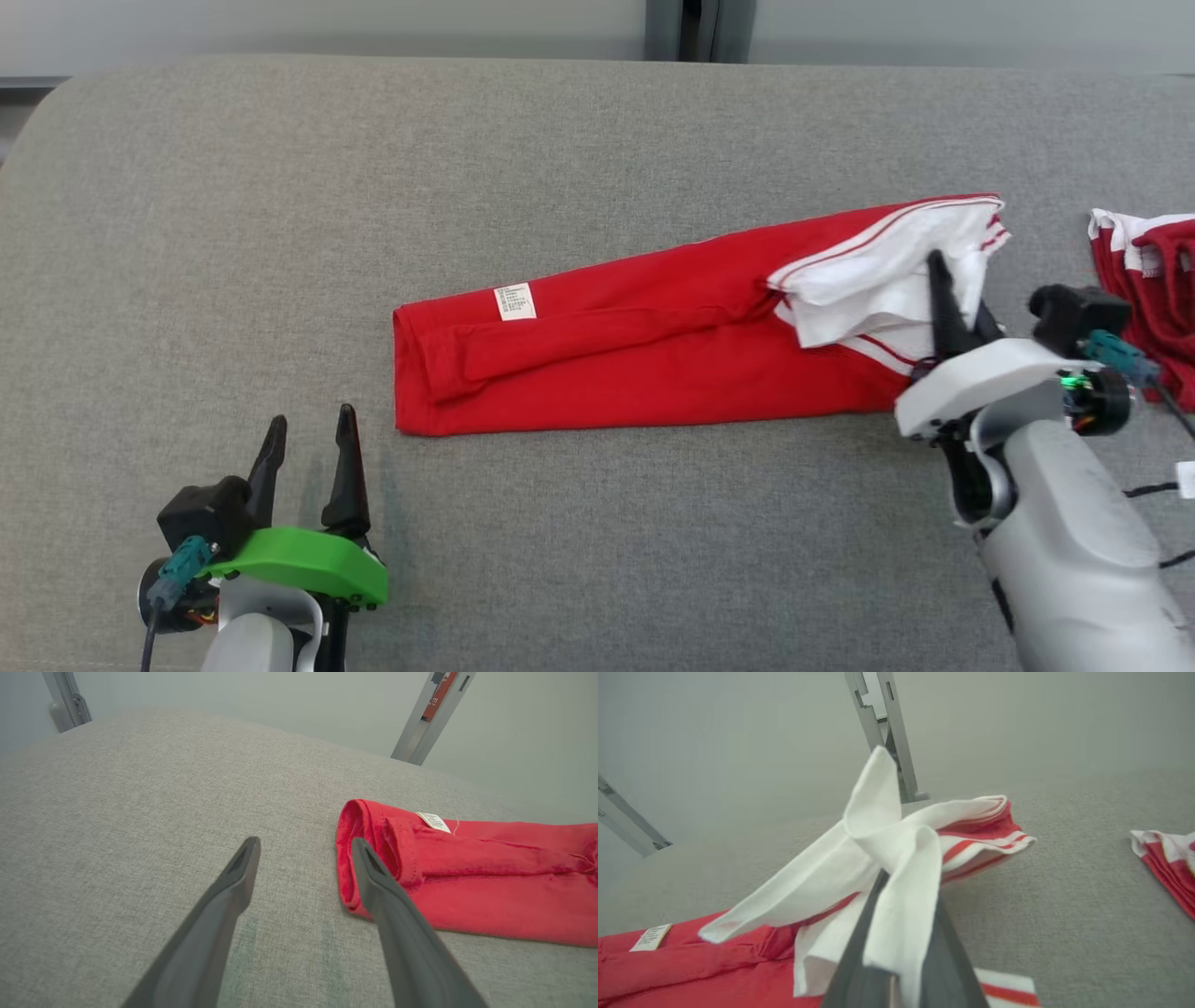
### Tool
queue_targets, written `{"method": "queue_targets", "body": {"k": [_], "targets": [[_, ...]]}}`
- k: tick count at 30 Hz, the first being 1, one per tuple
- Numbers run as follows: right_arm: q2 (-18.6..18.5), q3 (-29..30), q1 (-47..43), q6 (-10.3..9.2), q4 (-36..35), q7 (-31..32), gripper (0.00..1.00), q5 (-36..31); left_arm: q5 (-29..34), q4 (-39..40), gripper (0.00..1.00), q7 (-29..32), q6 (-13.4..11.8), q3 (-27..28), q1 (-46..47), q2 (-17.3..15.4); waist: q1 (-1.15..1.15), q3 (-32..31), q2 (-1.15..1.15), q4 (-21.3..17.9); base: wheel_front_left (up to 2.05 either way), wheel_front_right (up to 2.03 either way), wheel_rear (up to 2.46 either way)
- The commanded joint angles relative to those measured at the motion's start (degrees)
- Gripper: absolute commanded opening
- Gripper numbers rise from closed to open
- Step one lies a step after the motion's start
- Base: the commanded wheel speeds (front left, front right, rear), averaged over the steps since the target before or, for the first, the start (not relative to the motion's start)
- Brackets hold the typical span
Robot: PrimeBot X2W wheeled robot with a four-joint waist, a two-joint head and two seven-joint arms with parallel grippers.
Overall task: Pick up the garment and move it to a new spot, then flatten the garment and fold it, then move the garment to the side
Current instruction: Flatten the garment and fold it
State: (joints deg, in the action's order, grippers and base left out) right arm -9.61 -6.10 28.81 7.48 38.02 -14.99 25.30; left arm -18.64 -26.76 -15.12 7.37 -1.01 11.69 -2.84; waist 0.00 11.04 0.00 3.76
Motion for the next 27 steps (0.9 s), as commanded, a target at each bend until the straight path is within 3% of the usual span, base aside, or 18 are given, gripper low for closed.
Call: {"method": "queue_targets", "body": {"k": [1,6,12,20,27], "targets": [[1.45,-2.34,-0.21,0.0,-1.87,-0.2,0.0,-0.2,-0.79,-0.2,1.0,0.01,-0.11,-0.52,-1.15,-0.16,0.0,-0.76,0.0,-0.13,0.0,0.0,0.0],[4.05,-11.57,1.22,-0.01,-5.67,0.56,0.0,1.34,-1.18,-0.78,1.0,0.01,-0.16,-2.73,-1.3,-0.18,0.0,-1.13,0.0,2.97,0.0,0.0,0.0],[5.69,-20.93,3.94,-0.01,-4.07,3.51,0.0,3.52,-1.62,-1.53,1.0,0.0,-0.33,-6.62,-1.3,-0.16,0.0,-1.27,0.0,10.32,0.0,0.0,0.0],[6.42,-24.25,7.58,-0.01,5.19,3.41,0.0,3.72,-2.42,-2.18,1.0,0.01,-0.76,-10.92,-2.26,-0.17,0.0,-1.69,0.0,19.69,0.0,0.0,0.0],[6.68,-24.98,11.16,-0.01,11.94,1.7,0.0,5.37,-2.88,-2.4,1.0,0.01,-0.83,-14.05,-1.57,-0.15,0.0,-1.65,0.0,24.0,0.0,0.0,0.0]]}}
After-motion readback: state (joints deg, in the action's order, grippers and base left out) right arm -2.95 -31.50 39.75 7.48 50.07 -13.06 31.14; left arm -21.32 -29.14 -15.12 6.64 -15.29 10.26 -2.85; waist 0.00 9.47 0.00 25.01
